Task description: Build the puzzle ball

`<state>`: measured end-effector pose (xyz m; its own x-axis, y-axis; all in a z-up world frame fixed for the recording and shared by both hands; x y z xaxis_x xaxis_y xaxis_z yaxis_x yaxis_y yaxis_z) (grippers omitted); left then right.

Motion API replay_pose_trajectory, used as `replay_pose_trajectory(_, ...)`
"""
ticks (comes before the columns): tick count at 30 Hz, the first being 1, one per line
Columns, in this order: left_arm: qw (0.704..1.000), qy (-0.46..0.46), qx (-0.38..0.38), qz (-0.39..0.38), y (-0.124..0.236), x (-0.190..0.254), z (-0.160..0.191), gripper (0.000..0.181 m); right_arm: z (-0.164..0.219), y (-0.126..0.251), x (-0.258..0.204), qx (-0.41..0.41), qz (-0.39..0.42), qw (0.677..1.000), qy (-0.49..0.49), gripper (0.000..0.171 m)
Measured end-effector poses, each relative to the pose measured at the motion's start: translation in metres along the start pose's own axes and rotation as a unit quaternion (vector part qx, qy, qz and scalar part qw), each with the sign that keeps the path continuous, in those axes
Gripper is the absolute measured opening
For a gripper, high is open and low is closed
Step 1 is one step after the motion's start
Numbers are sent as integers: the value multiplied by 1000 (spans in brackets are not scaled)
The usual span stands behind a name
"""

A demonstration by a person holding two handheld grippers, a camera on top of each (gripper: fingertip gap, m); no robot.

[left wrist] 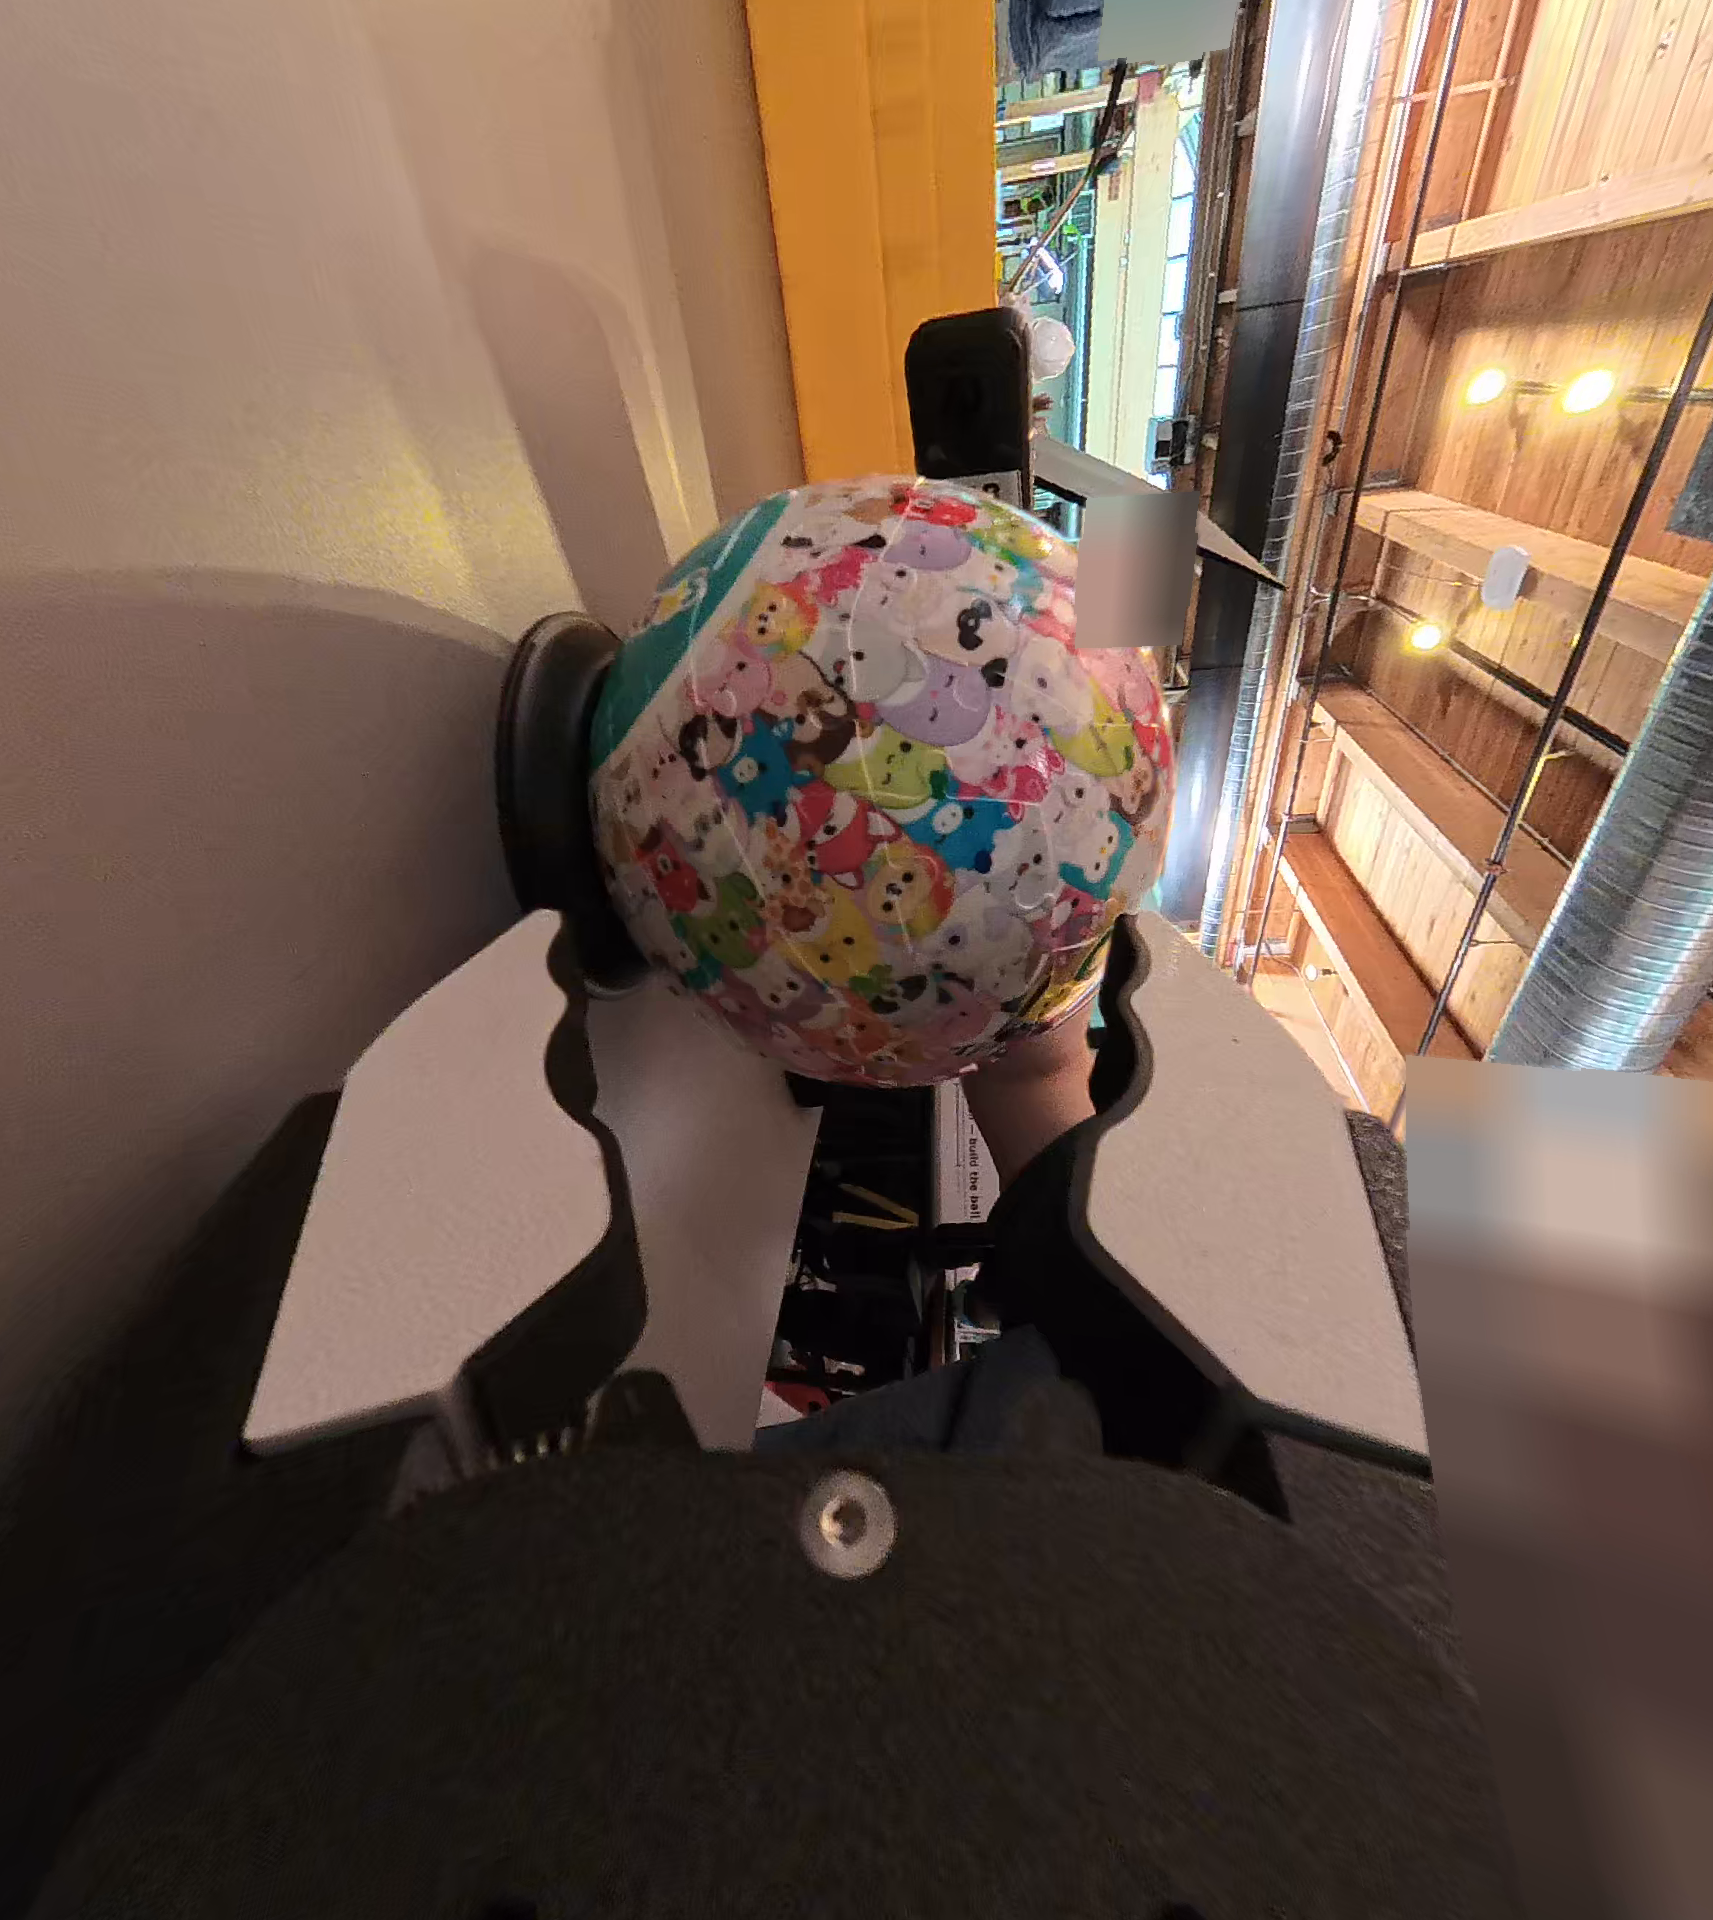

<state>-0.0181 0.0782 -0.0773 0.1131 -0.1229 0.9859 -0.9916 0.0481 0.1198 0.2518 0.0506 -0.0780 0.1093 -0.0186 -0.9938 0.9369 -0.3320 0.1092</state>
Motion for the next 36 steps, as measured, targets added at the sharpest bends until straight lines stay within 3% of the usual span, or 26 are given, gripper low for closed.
replay_pose_trajectory(12,1000,-29,-13,-1,-10,8,3,90,4,-5,-8,-22,13,999,38,88)
replay_pose_trajectory(27,988,-155,-6,-9,-15,18,8,93,11,1,-5,24,-27,992,120,90)
replay_pose_trajectory(36,982,-185,-10,-22,-15,15,12,92,17,1,-3,12,-30,986,166,89)
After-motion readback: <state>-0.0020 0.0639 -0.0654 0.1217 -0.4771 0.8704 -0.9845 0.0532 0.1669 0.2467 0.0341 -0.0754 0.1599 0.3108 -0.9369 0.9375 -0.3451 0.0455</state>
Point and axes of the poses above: each gripper's, where its closed fingertips meet, y back along the fingers, z out of its underside, x = y × z across the jaws, the point moved 9 cm from there along y, back along the fingers, and after that the axes turned 5 degrees about x, right-handed, at the moved point
